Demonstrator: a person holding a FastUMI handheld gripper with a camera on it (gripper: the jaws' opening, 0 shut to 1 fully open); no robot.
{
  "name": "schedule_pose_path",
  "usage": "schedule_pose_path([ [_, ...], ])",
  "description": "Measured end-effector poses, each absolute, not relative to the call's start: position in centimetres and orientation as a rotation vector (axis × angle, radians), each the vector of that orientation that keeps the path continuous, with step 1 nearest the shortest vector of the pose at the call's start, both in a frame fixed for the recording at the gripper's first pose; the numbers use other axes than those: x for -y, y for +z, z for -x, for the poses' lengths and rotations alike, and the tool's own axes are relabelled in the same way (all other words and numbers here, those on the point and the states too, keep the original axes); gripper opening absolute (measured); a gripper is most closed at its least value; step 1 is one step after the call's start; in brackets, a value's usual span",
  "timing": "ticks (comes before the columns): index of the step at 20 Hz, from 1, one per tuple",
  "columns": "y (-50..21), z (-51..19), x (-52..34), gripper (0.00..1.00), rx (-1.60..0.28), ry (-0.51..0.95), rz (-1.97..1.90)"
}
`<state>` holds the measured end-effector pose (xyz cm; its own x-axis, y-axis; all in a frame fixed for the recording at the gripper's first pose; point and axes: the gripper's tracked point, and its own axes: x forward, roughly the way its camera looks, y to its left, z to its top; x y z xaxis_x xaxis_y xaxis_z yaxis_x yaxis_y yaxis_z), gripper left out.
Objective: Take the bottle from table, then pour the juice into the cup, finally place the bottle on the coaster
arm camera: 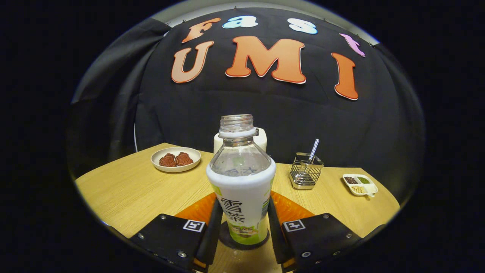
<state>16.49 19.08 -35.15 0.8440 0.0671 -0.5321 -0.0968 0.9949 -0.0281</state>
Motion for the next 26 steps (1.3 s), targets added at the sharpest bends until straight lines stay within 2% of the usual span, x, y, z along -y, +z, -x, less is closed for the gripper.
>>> schedule_pose_path([
  [5, -35.7, -16.6, -18.8, 0.61, -0.568, 0.074, -0.017],
  [10, -35.5, -16.0, -18.5, 0.7, -0.599, 0.091, -0.081],
  [12, -34.4, -15.6, -18.3, 0.81, -0.596, 0.093, -0.096],
  [16, -29.7, -14.9, -17.4, 0.9, -0.522, 0.093, -0.107],
  [26, -13.9, -9.9, -14.3, 0.94, -0.297, 0.061, -0.012],
])
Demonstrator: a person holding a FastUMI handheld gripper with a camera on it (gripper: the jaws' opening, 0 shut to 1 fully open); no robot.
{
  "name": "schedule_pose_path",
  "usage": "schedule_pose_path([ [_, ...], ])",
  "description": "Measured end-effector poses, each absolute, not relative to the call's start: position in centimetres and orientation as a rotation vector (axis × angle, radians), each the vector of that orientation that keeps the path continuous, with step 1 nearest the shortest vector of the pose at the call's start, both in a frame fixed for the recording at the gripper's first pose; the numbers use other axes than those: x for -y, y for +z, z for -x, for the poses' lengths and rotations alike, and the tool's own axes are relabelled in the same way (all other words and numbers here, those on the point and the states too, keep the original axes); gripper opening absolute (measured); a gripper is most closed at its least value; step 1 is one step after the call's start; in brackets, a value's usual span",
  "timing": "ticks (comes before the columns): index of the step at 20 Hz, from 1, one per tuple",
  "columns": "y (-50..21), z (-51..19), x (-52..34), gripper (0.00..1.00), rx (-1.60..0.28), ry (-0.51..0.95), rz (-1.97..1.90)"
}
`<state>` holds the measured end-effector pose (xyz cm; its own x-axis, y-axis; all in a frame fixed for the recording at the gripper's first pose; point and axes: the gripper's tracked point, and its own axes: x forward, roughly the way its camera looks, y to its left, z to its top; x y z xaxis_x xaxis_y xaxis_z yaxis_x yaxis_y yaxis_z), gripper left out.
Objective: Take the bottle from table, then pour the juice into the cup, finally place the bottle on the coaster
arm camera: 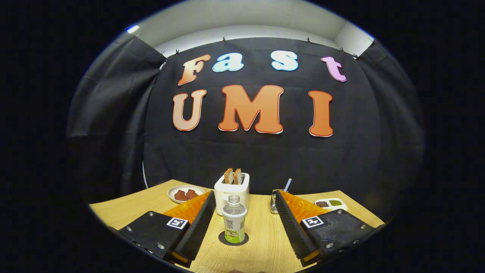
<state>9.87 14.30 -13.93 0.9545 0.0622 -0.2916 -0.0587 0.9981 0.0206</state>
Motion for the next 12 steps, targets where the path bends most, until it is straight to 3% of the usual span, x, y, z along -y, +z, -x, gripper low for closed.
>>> schedule_pose_path([
  [12, -2.0, -6.1, -11.3, 0.94, -0.229, -0.098, 0.032],
])
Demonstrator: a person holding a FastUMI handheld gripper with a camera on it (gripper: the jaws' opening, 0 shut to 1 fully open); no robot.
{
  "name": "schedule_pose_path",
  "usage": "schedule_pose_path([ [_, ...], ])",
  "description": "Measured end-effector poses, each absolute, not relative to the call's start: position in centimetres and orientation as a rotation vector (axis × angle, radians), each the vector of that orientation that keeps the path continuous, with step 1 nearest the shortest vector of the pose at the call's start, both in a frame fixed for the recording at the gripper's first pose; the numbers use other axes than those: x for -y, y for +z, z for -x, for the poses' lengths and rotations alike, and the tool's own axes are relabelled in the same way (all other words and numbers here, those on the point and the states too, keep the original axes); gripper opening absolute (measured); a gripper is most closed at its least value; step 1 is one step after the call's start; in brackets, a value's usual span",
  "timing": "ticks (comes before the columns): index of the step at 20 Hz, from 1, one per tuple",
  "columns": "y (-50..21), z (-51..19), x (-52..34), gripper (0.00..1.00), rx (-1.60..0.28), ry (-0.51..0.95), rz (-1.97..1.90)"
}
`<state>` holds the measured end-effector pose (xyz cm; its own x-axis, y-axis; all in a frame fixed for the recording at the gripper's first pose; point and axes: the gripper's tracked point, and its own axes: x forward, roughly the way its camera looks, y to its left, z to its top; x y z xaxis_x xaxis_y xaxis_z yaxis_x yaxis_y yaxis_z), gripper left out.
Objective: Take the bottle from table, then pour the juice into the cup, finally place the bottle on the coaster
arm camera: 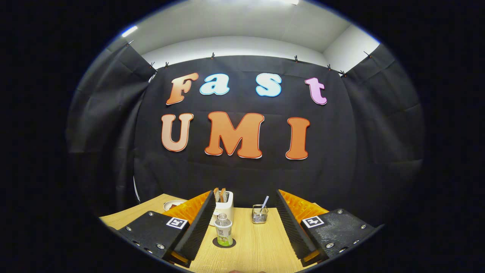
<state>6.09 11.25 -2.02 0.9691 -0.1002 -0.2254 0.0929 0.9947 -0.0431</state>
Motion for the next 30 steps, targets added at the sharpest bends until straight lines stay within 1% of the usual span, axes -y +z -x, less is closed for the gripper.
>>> schedule_pose_path([
  [3, -0.1, -4.1, -10.5, 0.94, -0.203, -0.139, 0.089],
  [6, 1.5, -1.2, -9.8, 0.94, -0.16, -0.147, 0.096],
  [9, 2.1, 1.5, -9.1, 0.94, -0.161, -0.108, 0.036],
  [12, 2.7, 2.7, -7.8, 0.94, -0.13, -0.049, 0.006],
  [17, 0.8, 2.2, -5.0, 0.94, -0.155, 0.011, -0.026],
  [21, 0.8, -0.6, -3.4, 0.94, -0.184, 0.046, -0.051],
  [25, 1.9, -1.6, -2.0, 0.94, -0.176, 0.006, -0.003],
  [30, 0.7, 0.5, -3.0, 0.94, -0.164, -0.049, 0.056],
])
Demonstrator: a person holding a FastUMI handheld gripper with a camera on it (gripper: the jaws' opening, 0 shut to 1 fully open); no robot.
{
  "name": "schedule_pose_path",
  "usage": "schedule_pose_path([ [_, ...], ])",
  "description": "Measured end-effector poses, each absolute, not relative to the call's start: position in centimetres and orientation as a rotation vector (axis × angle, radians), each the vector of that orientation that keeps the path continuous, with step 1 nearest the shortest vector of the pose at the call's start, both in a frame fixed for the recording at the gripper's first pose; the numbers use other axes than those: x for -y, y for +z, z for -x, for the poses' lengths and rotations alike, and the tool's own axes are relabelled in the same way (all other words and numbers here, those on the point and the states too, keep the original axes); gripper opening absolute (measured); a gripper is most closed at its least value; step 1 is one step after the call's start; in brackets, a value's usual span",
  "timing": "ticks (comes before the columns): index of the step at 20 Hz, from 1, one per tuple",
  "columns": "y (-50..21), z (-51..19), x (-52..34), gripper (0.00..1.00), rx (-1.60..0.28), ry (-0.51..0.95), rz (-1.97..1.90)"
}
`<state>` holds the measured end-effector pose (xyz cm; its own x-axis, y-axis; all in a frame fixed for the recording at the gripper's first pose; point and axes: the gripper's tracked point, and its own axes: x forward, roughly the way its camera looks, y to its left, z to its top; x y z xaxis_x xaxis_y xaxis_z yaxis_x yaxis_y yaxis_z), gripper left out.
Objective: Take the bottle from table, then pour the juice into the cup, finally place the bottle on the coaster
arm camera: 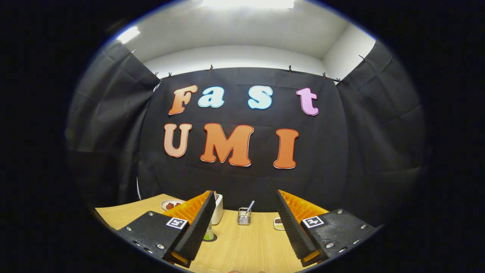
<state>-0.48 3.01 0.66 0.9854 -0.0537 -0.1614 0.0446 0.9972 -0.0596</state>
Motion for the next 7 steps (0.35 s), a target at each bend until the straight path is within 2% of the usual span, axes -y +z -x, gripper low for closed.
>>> schedule_pose_path([
  [7, 2.8, 2.3, -4.9, 0.94, -0.12, -0.03, 0.071],
])
